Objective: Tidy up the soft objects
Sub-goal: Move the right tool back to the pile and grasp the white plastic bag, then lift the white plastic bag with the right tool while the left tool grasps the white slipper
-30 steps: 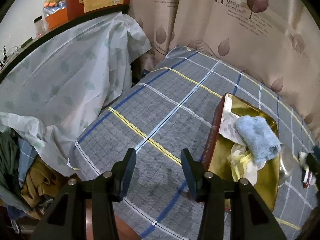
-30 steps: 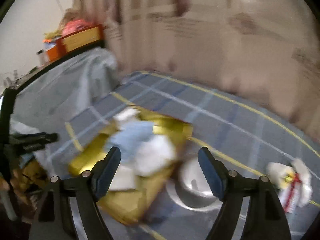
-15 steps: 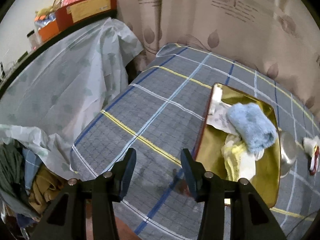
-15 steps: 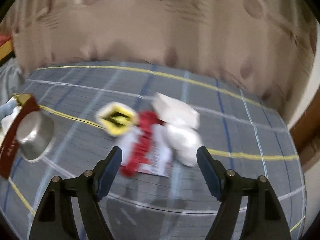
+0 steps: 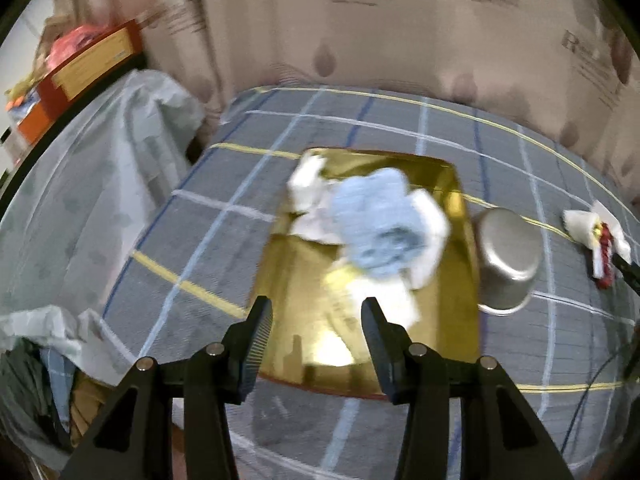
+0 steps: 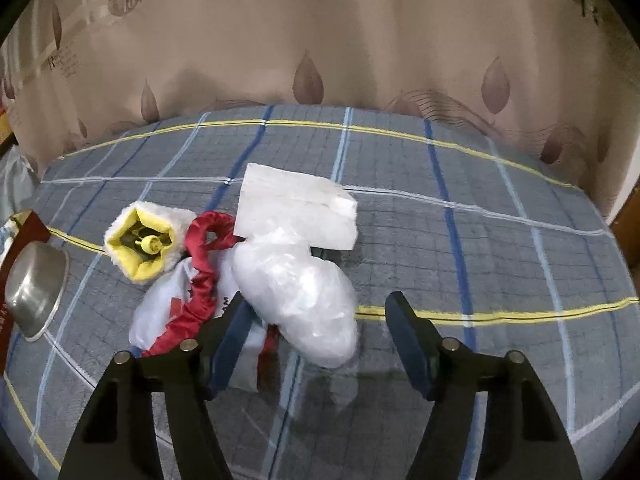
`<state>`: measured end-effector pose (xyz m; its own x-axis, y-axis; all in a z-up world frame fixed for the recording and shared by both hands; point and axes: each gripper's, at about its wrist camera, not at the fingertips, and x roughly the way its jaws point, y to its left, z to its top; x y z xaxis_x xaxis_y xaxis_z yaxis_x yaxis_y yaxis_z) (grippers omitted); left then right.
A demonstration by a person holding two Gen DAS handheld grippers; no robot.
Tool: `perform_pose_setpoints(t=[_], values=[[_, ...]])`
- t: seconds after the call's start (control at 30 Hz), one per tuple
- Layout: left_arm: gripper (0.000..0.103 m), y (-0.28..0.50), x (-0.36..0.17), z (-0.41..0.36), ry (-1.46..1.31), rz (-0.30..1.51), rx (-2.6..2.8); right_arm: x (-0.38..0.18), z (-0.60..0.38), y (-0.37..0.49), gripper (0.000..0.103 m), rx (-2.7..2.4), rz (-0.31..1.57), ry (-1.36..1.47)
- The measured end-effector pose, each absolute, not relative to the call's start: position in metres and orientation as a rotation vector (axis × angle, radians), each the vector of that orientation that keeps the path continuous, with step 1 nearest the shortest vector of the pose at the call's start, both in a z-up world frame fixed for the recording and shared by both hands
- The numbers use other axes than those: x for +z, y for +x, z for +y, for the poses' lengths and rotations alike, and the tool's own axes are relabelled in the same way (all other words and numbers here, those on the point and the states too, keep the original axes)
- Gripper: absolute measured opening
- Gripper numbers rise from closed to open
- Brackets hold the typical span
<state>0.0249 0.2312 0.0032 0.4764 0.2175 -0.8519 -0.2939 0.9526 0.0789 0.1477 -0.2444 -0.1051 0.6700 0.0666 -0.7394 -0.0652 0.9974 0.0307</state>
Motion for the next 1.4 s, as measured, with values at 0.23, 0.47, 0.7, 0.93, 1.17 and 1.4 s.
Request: perform_pose_setpoints(t=[0.23, 0.47, 0.7, 0.93, 1.17, 1.4], values=[[0.047, 0.055, 0.007, 0.177, -0.010, 1.041, 0.208, -0.106, -0.245, 0.142, 0.036, 0.130, 0.816, 0.037], [0.047, 0.082, 0.005, 0.111, 0.049, 1.046, 0.067, -0.097, -0.269, 0.103, 0.036, 0.069, 0.772, 0.100], [0.047, 0.111, -0.001, 0.044, 0.051, 1.072, -0.095, -0.101, -0.286, 0.064, 0.036, -0.013, 0.772, 0.074], [0.047, 0.151, 0.003, -0.013, -0.023, 1.068, -0.217, -0.118, -0.299, 0.067, 0.031, 0.001, 0.836, 0.158], [0.050, 0.204, -0.006, -0.055, -0.119, 1.126, -0.219, -0.121, -0.301, 0.066, 0.027, 0.009, 0.843, 0.181], [0.050, 0.243, -0.032, -0.076, -0.197, 1.223, -0.160, -0.124, -0.311, 0.065, 0.050, 0.081, 0.835, 0.257]])
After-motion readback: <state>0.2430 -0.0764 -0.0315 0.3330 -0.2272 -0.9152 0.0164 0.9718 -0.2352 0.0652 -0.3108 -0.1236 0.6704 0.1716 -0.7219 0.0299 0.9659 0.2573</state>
